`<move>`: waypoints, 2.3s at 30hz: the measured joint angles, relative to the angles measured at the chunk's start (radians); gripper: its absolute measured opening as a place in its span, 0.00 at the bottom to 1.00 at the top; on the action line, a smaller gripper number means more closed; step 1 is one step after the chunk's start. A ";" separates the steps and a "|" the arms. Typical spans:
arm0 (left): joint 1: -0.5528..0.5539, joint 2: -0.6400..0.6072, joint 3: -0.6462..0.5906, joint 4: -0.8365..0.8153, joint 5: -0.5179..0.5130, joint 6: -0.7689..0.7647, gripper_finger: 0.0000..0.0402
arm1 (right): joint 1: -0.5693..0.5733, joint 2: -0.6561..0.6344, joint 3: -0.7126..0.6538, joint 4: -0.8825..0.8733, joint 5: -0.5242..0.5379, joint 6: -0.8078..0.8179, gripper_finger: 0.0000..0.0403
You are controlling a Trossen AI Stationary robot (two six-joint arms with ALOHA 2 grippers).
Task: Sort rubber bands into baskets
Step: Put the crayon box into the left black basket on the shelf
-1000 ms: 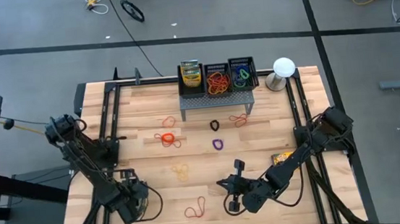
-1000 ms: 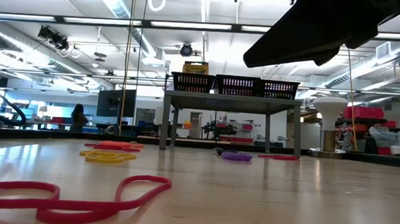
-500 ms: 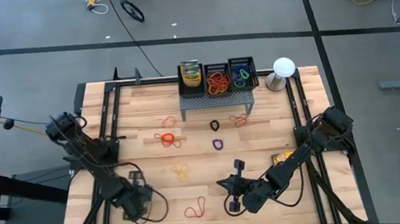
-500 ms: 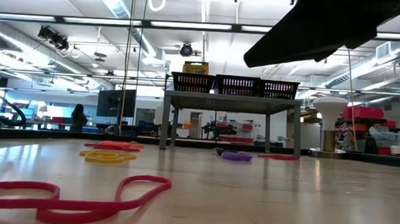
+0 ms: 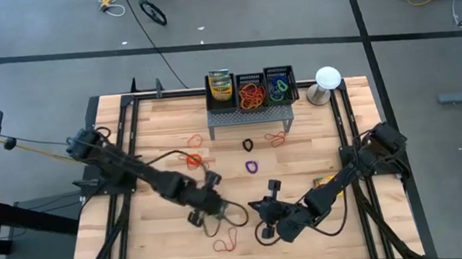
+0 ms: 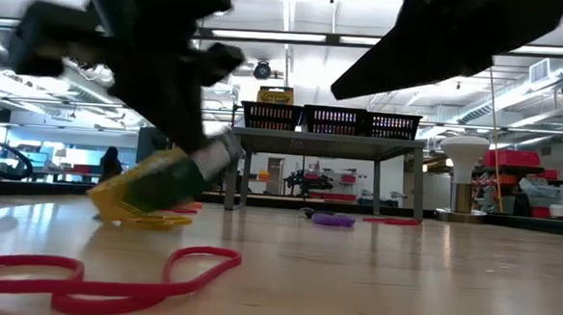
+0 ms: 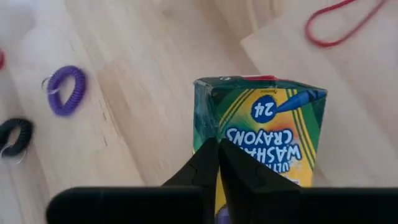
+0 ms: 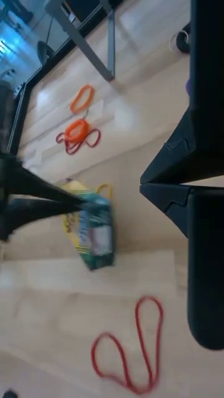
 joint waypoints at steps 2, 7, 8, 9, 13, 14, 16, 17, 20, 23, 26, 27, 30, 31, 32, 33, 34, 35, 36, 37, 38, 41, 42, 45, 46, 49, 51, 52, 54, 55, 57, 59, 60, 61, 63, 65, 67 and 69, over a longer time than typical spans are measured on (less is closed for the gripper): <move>0.031 0.042 0.026 0.001 0.006 0.036 0.08 | -0.012 0.000 0.000 -0.006 0.000 -0.007 0.04; 0.055 0.095 0.083 -0.038 0.003 0.024 0.22 | -0.039 0.000 0.000 -0.018 -0.005 -0.024 0.04; 0.051 0.095 0.092 -0.054 0.003 0.017 0.25 | -0.045 0.000 0.000 -0.020 -0.012 -0.024 0.04; 0.043 0.088 0.099 -0.071 0.004 -0.002 0.28 | -0.050 0.000 0.000 -0.021 -0.020 -0.024 0.04; 0.001 0.031 0.109 -0.171 0.019 -0.154 0.40 | -0.060 0.000 0.000 -0.035 -0.030 -0.024 0.04; -0.012 0.013 0.102 -0.201 0.016 -0.215 0.42 | -0.061 0.000 0.000 -0.036 -0.030 -0.024 0.04; -0.039 -0.020 0.079 -0.236 -0.005 -0.350 0.47 | -0.065 0.000 0.000 -0.036 -0.033 -0.024 0.04; -0.049 -0.034 0.062 -0.247 -0.020 -0.422 0.48 | -0.065 0.000 0.000 -0.036 -0.034 -0.024 0.04; -0.065 -0.078 0.007 -0.252 -0.048 -0.685 0.50 | -0.066 0.000 0.000 -0.037 -0.034 -0.024 0.04; -0.058 -0.094 -0.062 -0.170 -0.049 -0.888 0.50 | -0.066 0.000 0.000 -0.037 -0.034 -0.022 0.04; -0.042 -0.095 -0.113 -0.072 -0.052 -0.974 0.50 | -0.065 0.000 0.000 -0.037 -0.034 -0.022 0.04; -0.034 -0.096 -0.127 -0.054 -0.053 -0.998 0.50 | -0.063 0.000 0.000 -0.037 -0.034 -0.021 0.04; -0.001 -0.095 -0.171 -0.063 -0.053 -1.072 0.50 | -0.061 0.000 0.000 -0.036 -0.034 -0.018 0.04; 0.008 -0.095 -0.178 -0.059 -0.052 -1.084 0.50 | -0.060 0.000 0.000 -0.036 -0.034 -0.014 0.04; 0.016 -0.095 -0.184 -0.046 -0.050 -1.091 0.50 | -0.059 0.000 0.000 -0.036 -0.034 -0.013 0.04; 0.021 -0.096 -0.192 -0.034 -0.044 -1.092 0.50 | -0.057 0.000 0.000 -0.036 -0.036 -0.013 0.04; 0.024 -0.096 -0.200 -0.021 -0.032 -1.092 0.50 | -0.055 0.000 0.000 -0.036 -0.036 -0.013 0.04; 0.026 -0.096 -0.209 0.001 -0.017 -1.089 0.49 | -0.053 0.000 0.000 -0.036 -0.036 -0.013 0.04; 0.026 -0.096 -0.215 0.029 0.001 -1.078 0.49 | -0.052 0.000 0.000 -0.036 -0.036 -0.013 0.04; 0.025 -0.096 -0.220 0.064 0.021 -1.066 0.48 | -0.052 0.000 0.000 -0.035 -0.036 -0.013 0.04; 0.025 -0.096 -0.220 0.083 0.034 -1.054 0.47 | -0.052 0.000 0.000 -0.033 -0.036 -0.013 0.04; 0.025 -0.093 -0.221 0.081 0.031 -1.040 0.43 | -0.052 0.000 0.000 -0.031 -0.037 0.003 0.04; 0.026 -0.091 -0.221 0.080 0.027 -1.037 0.42 | -0.052 0.000 0.000 -0.031 -0.037 0.004 0.04; 0.026 -0.091 -0.222 0.082 0.027 -1.021 0.36 | -0.052 0.000 0.000 -0.030 -0.037 0.006 0.04; 0.026 -0.091 -0.222 0.081 0.028 -1.014 0.33 | -0.051 0.000 0.000 -0.029 -0.037 0.006 0.04; 0.025 -0.091 -0.222 0.077 0.052 -0.991 0.25 | -0.052 0.000 0.000 -0.029 -0.037 0.006 0.04; 0.026 -0.091 -0.222 0.072 0.067 -0.965 0.18 | -0.052 0.000 0.000 -0.029 -0.037 0.006 0.04; 0.026 -0.091 -0.222 0.072 0.074 -0.950 0.14 | -0.051 0.000 0.000 -0.029 -0.037 0.006 0.04; 0.026 -0.092 -0.218 0.068 0.075 -0.908 0.06 | -0.050 0.000 0.000 -0.029 -0.037 0.009 0.04; 0.027 -0.096 -0.214 0.067 0.071 -0.887 0.03 | -0.050 0.000 0.000 -0.029 -0.037 0.013 0.04; 0.026 -0.110 -0.197 0.063 0.042 -0.846 0.02 | -0.050 0.000 0.000 -0.029 -0.039 0.034 0.04; 0.025 -0.127 -0.173 0.048 0.001 -0.796 0.01 | -0.050 0.000 0.000 -0.028 -0.065 0.056 0.04; 0.025 -0.135 -0.160 0.035 -0.025 -0.769 0.01 | -0.050 -0.001 0.000 -0.028 -0.073 0.067 0.04; 0.024 -0.143 -0.150 0.028 -0.053 -0.731 0.01 | -0.046 -0.005 0.000 -0.033 -0.072 0.080 0.04; 0.014 -0.159 -0.137 0.019 -0.132 -0.677 0.01 | -0.036 -0.018 0.000 -0.042 -0.055 0.091 0.03; -0.001 -0.165 -0.133 0.018 -0.231 -0.617 0.01 | -0.026 -0.038 0.001 -0.092 -0.016 0.095 0.01; -0.024 -0.166 -0.133 0.018 -0.334 -0.548 0.01 | -0.028 -0.045 0.000 -0.105 0.016 0.120 0.01; -0.046 -0.154 -0.133 0.023 -0.445 -0.496 0.01 | -0.051 -0.050 -0.023 -0.064 0.010 0.125 0.01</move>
